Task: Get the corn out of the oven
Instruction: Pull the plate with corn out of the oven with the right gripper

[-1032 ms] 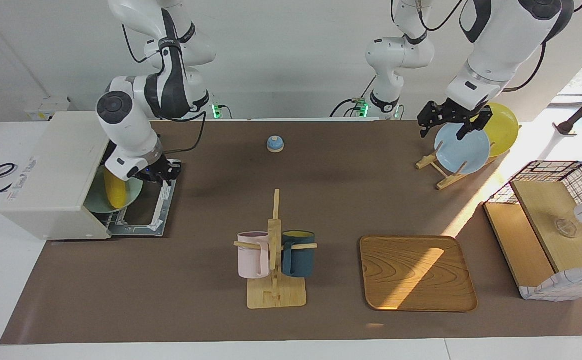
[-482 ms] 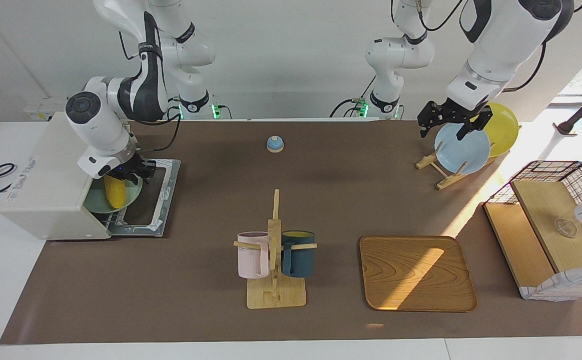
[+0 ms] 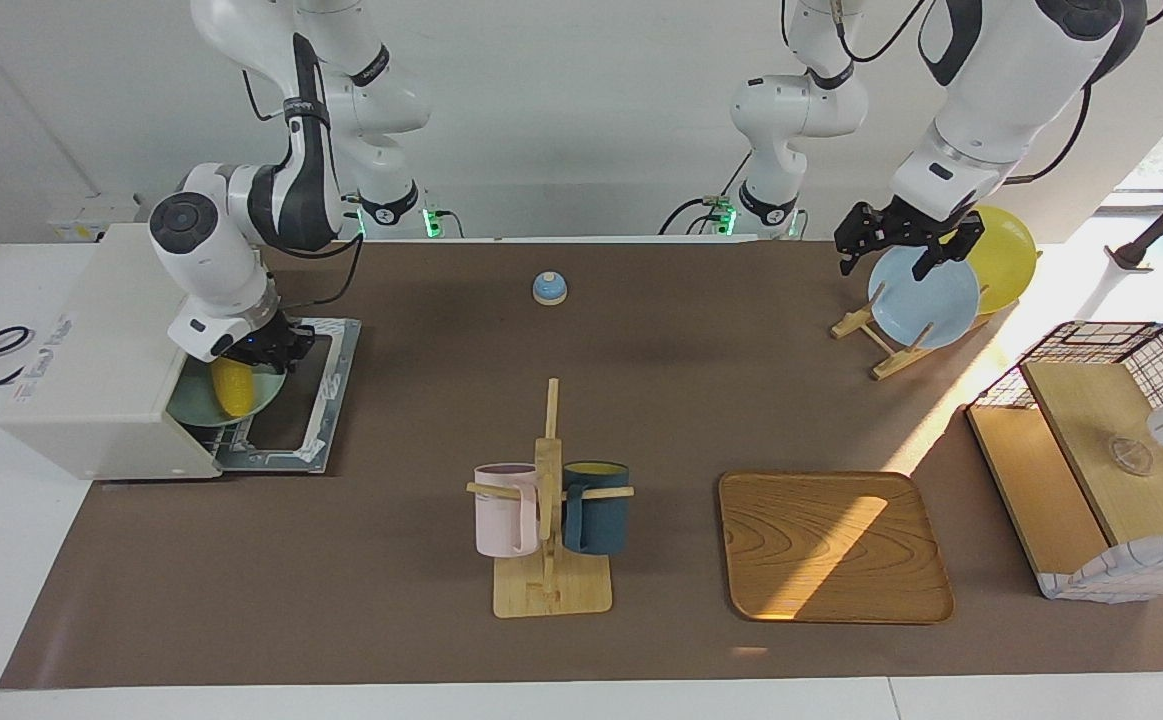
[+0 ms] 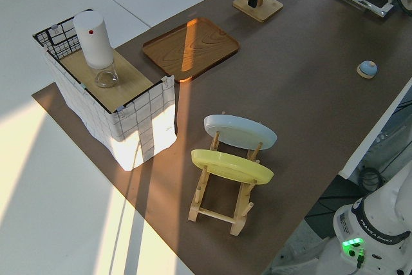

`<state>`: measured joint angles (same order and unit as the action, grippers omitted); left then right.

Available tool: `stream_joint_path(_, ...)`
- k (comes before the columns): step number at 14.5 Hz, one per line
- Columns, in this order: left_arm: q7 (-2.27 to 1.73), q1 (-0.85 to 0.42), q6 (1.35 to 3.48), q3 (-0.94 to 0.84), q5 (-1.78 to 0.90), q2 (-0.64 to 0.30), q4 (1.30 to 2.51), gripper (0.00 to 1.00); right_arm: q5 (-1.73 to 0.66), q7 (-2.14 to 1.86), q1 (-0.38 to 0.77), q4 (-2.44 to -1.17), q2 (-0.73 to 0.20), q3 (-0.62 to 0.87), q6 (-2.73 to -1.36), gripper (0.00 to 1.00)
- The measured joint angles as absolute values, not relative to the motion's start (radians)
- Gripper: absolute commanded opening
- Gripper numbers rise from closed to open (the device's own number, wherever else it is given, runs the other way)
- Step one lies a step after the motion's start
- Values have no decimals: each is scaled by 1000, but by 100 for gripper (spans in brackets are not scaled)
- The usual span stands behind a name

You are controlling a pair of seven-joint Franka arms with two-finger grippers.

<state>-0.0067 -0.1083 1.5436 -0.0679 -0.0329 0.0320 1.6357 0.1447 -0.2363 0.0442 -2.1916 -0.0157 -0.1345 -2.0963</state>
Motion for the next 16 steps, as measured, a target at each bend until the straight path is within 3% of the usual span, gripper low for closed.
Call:
stream_joint_path(4, -7, -108, 1544, -68, -33, 32, 1636, 100, 203, -115, 207, -2118, -14, -126, -2006, 0)
stream_joint_path(9, -7, -108, 1544, -70, -33, 32, 1636, 100, 204, 182, 448, -1966, -101, -117, -1906, 0)
stream_joint_path(12, -7, -108, 1544, -69, -33, 32, 1636, 100, 173, 393, 563, -1847, -198, -113, -1855, 0)
stream_joint_path(16, -7, -108, 1542, -68, -33, 32, 1636, 100, 93, 699, 702, -1671, -404, -106, -1880, 0)
